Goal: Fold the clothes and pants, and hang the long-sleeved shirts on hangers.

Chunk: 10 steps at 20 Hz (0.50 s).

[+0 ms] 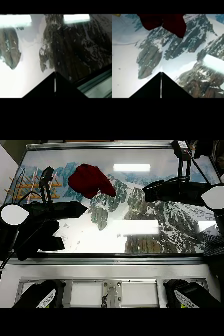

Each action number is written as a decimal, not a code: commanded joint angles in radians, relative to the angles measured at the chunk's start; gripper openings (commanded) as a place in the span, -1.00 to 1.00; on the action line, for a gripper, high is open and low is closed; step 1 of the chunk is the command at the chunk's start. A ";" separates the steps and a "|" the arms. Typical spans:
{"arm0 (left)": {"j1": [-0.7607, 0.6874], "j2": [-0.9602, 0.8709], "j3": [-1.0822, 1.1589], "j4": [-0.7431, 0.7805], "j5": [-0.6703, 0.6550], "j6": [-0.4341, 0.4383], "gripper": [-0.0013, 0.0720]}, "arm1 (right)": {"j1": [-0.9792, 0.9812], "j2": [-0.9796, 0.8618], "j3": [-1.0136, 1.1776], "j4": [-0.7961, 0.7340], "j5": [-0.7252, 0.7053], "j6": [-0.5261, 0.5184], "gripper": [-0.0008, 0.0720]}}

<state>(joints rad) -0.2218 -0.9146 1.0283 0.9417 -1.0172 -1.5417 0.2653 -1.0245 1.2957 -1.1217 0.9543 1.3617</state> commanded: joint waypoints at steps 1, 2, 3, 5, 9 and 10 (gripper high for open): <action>-0.001 0.000 0.000 0.000 0.000 0.000 -0.92 | 0.000 0.000 0.001 0.000 0.000 0.000 -0.93; -0.001 0.000 0.000 0.000 0.000 0.000 -0.92 | 0.000 0.000 0.001 0.000 0.000 0.000 -0.93; -0.001 0.000 0.000 0.000 0.000 0.000 -0.92 | 0.000 0.000 0.001 0.000 0.000 0.000 -0.93; -0.001 0.000 0.000 0.000 0.000 0.000 -0.92 | 0.000 0.000 0.001 0.000 0.000 0.000 -0.93; -0.001 0.000 0.000 0.000 0.005 0.000 -0.92 | 0.000 0.000 0.001 0.000 0.000 0.000 -0.93; -0.001 0.000 0.000 0.000 0.053 0.000 -0.92 | 0.000 0.000 0.001 0.000 0.000 0.000 -0.93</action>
<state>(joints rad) -0.2218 -0.9146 1.0283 0.9417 -1.0122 -1.5417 0.2653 -1.0245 1.2957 -1.1217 0.9543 1.3617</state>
